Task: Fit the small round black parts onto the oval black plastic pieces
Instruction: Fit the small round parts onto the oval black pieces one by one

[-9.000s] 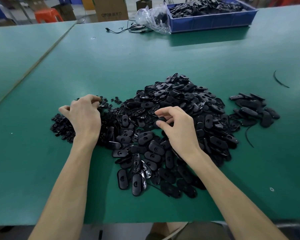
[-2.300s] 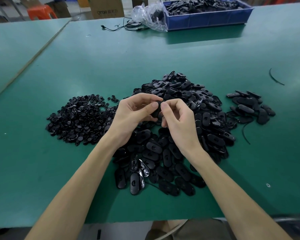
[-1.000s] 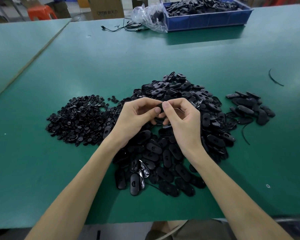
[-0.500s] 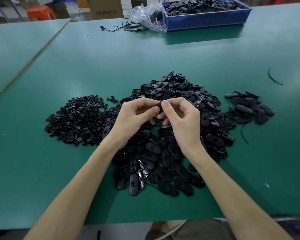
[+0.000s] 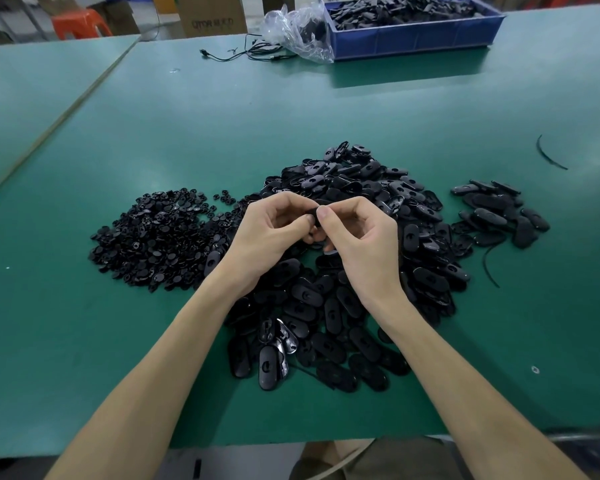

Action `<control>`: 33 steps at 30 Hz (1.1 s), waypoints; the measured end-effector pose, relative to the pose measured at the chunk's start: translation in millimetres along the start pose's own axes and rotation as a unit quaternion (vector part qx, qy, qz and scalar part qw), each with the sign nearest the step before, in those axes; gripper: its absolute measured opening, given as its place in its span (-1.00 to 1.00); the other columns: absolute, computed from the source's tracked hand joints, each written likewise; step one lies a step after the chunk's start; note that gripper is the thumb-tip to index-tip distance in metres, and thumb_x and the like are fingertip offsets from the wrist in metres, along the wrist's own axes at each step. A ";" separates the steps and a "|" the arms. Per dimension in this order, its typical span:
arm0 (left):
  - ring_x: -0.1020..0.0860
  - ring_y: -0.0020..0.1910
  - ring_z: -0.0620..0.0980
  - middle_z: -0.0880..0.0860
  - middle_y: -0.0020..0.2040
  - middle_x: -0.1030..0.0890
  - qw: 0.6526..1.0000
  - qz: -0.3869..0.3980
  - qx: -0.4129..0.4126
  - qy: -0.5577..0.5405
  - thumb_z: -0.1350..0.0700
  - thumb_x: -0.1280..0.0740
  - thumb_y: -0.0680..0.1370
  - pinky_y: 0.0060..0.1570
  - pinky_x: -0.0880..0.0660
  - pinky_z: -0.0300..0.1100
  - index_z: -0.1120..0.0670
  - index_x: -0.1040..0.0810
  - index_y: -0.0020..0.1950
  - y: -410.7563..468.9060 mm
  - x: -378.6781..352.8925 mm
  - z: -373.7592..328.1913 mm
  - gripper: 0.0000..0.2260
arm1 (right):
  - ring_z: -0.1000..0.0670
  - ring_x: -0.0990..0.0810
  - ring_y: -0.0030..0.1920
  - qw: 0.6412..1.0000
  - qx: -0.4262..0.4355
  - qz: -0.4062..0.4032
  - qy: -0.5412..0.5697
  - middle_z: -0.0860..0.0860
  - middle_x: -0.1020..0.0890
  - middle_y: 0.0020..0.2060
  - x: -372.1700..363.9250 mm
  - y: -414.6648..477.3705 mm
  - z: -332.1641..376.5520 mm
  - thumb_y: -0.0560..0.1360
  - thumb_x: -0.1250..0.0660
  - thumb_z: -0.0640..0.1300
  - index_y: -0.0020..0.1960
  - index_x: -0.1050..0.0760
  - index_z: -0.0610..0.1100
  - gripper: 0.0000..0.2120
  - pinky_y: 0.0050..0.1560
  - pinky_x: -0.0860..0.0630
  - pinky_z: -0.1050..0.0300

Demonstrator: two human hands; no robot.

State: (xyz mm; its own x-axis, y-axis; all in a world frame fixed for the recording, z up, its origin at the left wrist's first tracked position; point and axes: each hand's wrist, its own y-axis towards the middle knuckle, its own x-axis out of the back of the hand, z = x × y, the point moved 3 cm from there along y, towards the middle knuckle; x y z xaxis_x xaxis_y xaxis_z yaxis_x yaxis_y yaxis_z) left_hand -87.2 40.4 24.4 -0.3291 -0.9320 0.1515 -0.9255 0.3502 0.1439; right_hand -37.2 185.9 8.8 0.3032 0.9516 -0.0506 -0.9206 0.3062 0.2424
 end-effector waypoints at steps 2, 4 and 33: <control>-0.61 -0.19 -0.01 0.13 -0.11 -0.67 1.000 -0.001 0.001 0.001 0.38 -0.34 0.61 -0.05 -0.59 -0.17 0.31 -0.62 0.09 0.1 -0.8 0.6 -0.90 | 0.01 -0.75 -0.25 1.000 -0.002 -0.001 -0.002 -0.02 -0.75 -0.26 -0.6 0.1 -0.6 0.61 -0.45 -0.16 -0.06 -0.64 -0.12 -0.92 -0.23 -0.60 0.20; -0.61 -0.17 0.01 0.14 -0.10 -0.67 1.000 -0.001 0.002 0.005 0.38 -0.34 0.61 -0.04 -0.59 -0.14 0.30 -0.62 0.08 0.2 -1.5 0.9 -0.90 | 0.01 -0.75 -0.25 1.000 -0.003 -0.004 -0.003 -0.02 -0.75 -0.26 -0.9 0.3 -1.4 0.60 -0.45 -0.17 -0.08 -0.63 -0.14 -0.91 -0.23 -0.60 0.22; -0.64 -0.19 0.02 0.22 -0.09 -0.72 1.000 0.009 -0.011 -0.021 0.29 -0.44 0.59 0.01 -0.61 -0.12 0.24 -0.69 0.15 1.7 1.3 5.0 -0.85 | 0.09 -0.66 -0.29 0.999 -0.017 -0.025 -0.011 0.05 -0.69 -0.31 3.6 4.2 -5.8 0.64 -0.41 -0.10 -0.02 -0.62 -0.16 -0.87 -0.29 -0.59 0.16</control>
State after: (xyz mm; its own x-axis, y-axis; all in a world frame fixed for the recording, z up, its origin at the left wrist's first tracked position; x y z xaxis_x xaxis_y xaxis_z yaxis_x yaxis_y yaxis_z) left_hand -90.1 39.4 19.9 -0.3539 -0.9285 0.1130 -0.9154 0.3686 0.1621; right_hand -41.4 190.7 4.0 0.3541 0.9343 -0.0402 -0.9117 0.3545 0.2076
